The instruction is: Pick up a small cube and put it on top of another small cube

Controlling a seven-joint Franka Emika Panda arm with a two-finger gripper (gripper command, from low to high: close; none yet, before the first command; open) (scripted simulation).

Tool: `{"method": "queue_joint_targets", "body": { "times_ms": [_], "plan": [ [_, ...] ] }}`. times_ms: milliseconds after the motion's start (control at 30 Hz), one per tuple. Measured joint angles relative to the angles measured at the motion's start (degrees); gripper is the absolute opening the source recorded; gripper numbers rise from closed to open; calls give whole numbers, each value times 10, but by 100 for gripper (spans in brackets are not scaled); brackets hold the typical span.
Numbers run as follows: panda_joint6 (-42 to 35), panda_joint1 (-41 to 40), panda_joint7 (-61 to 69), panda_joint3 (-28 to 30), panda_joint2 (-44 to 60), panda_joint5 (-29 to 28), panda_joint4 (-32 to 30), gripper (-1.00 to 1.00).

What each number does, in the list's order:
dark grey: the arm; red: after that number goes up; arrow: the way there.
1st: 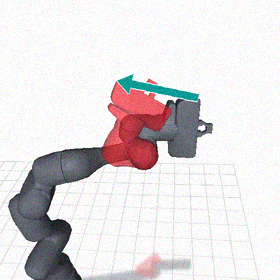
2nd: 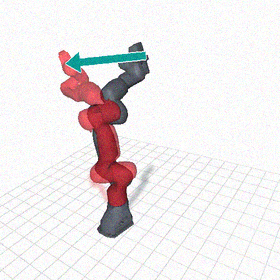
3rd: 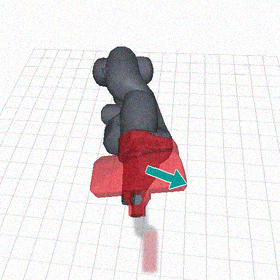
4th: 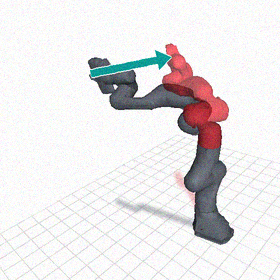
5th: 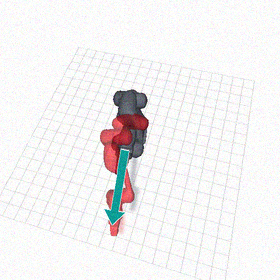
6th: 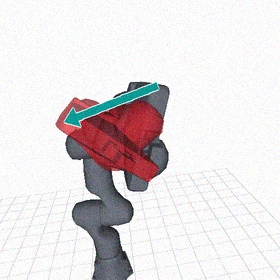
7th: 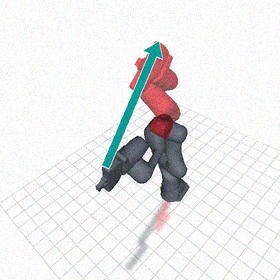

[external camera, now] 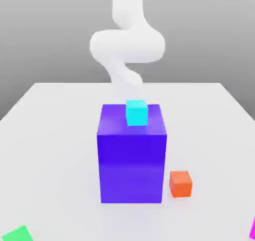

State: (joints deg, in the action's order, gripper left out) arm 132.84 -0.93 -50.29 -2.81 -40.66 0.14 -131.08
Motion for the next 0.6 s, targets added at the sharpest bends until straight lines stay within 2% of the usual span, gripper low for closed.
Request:
{"method": "queue_joint_targets", "body": {
  "times_ms": [300, 600],
  "plan": [
    [40, -27, -183, -109, 186, -24, 25, 0],
    [76, -17, -403, -195, 377, -103, 50, 0]
  ]
}}
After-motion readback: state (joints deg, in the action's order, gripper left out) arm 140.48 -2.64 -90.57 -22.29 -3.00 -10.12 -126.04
